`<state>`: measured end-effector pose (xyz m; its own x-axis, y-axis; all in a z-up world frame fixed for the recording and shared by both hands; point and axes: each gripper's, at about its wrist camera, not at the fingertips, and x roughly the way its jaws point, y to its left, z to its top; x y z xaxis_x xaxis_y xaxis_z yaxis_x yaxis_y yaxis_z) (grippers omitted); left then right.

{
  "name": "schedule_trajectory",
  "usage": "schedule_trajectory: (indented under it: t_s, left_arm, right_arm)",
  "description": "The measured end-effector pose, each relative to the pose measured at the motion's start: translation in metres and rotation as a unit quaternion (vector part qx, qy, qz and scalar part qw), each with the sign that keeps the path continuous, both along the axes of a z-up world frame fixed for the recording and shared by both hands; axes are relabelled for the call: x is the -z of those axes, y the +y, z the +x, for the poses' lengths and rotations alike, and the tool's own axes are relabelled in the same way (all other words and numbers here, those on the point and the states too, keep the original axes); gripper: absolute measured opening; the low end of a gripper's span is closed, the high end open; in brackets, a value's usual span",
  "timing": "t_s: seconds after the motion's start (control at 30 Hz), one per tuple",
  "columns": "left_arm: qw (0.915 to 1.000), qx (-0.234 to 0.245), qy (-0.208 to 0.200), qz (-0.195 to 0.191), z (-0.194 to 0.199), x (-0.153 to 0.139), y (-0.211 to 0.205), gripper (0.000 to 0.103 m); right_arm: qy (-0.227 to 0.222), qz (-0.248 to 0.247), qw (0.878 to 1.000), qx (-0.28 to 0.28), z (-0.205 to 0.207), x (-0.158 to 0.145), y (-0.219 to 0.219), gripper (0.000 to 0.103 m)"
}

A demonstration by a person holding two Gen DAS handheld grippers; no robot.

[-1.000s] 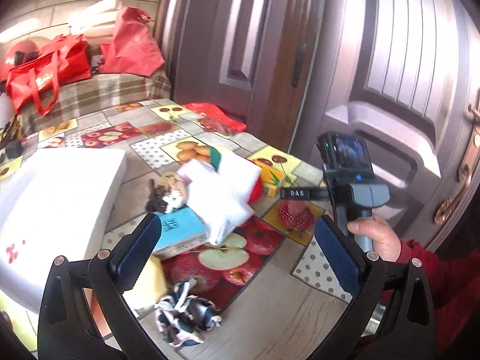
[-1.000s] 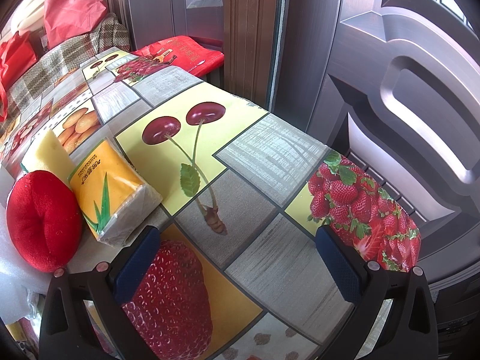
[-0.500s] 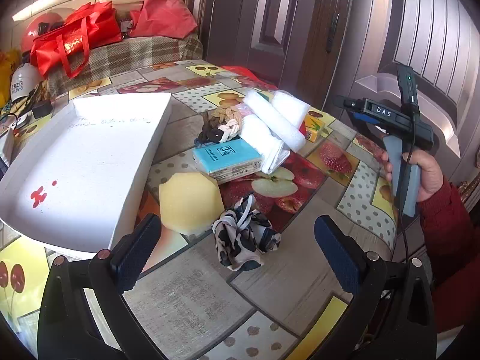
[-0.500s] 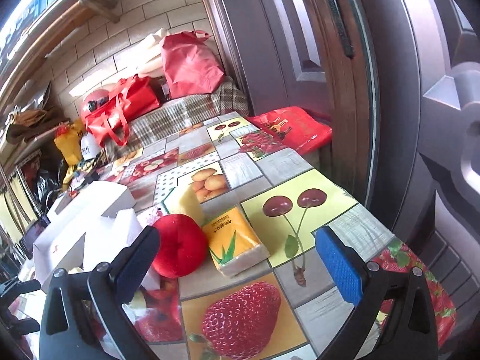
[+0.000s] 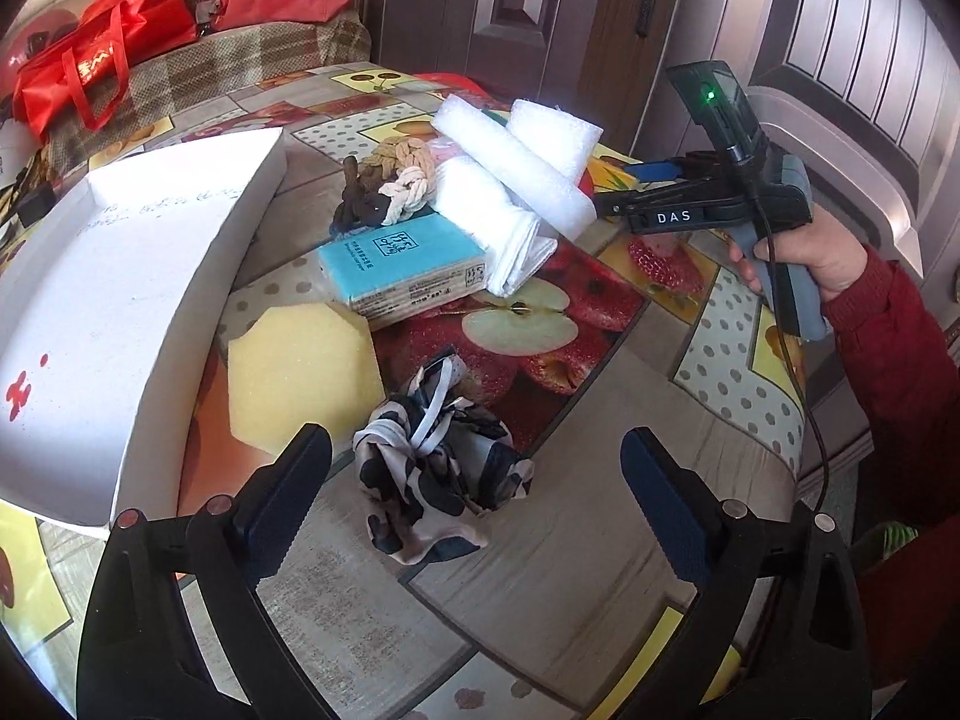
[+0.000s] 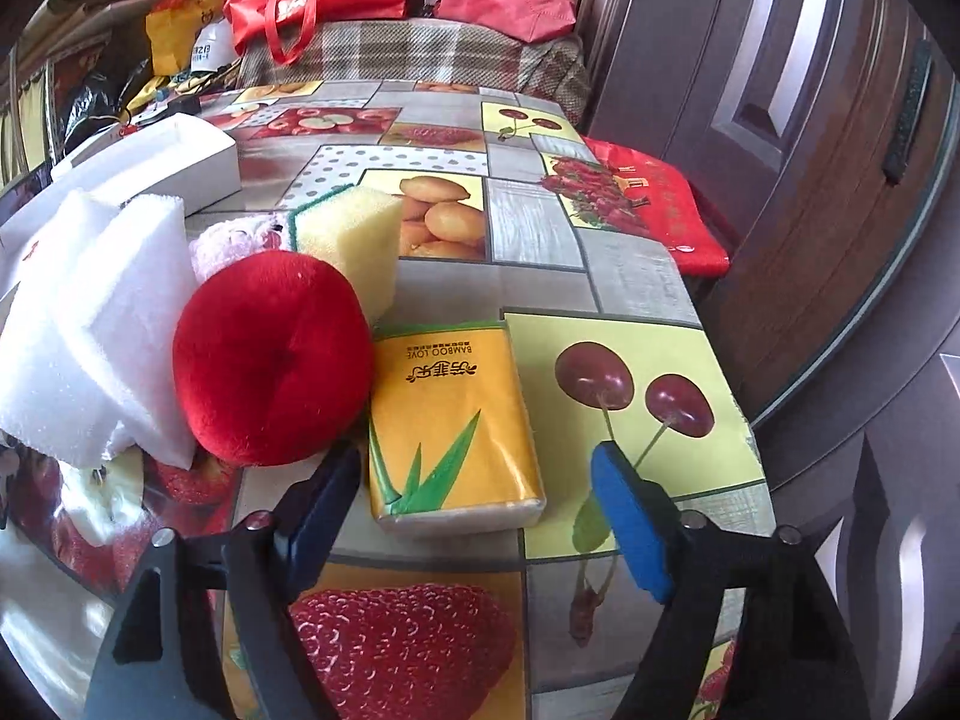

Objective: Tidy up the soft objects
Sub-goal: 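Grasp the black-and-white patterned cloth with the left gripper while the right gripper grasps the yellow tissue pack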

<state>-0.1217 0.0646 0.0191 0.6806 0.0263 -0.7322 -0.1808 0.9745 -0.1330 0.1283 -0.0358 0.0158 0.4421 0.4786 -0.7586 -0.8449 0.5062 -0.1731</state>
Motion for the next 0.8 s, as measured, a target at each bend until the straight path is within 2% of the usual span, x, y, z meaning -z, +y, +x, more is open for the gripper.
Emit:
schedule_trajectory:
  t_s: [0.1, 0.2, 0.23, 0.3, 0.33, 0.47, 0.6, 0.7, 0.8]
  left_arm:
    - [0.9997, -0.003, 0.021, 0.013, 0.009, 0.005, 0.0, 0.09]
    - [0.9991, 0.002, 0.038, 0.019, 0.013, 0.01, -0.001, 0.07]
    - [0.9989, 0.01, 0.043, 0.015, 0.013, 0.012, -0.001, 0.052]
    - [0.9988, 0.013, 0.043, 0.016, 0.011, 0.013, -0.001, 0.048]
    - [0.999, 0.016, 0.038, 0.016, 0.008, 0.012, -0.002, 0.042]
    - [0.9995, 0.01, 0.004, 0.029, -0.003, 0.001, -0.002, 0.041]
    - [0.9958, -0.015, -0.07, 0.056, -0.022, -0.02, 0.002, 0.041]
    - [0.9846, -0.055, -0.141, 0.088, -0.039, -0.033, 0.012, 0.041]
    - [0.9705, -0.107, -0.183, 0.115, -0.056, -0.039, 0.024, 0.041]
  right_arm:
    - [0.015, 0.006, 1.0, -0.015, 0.002, -0.001, 0.003, 0.051]
    - [0.01, 0.008, 1.0, -0.013, 0.0, -0.002, -0.003, 0.051]
    - [0.011, 0.012, 1.0, -0.009, 0.001, -0.003, -0.006, 0.05]
    - [0.009, 0.028, 1.0, 0.005, 0.003, -0.009, -0.016, 0.05]
    - [0.008, 0.038, 0.999, 0.014, 0.005, -0.012, -0.022, 0.05]
    - [-0.002, 0.095, 0.994, 0.044, 0.004, -0.029, -0.047, 0.05]
    - [-0.016, 0.196, 0.979, 0.049, -0.017, -0.054, -0.068, 0.05]
    - [-0.049, 0.27, 0.961, 0.048, -0.041, -0.069, -0.075, 0.05]
    - [-0.081, 0.321, 0.943, 0.043, -0.061, -0.072, -0.073, 0.05]
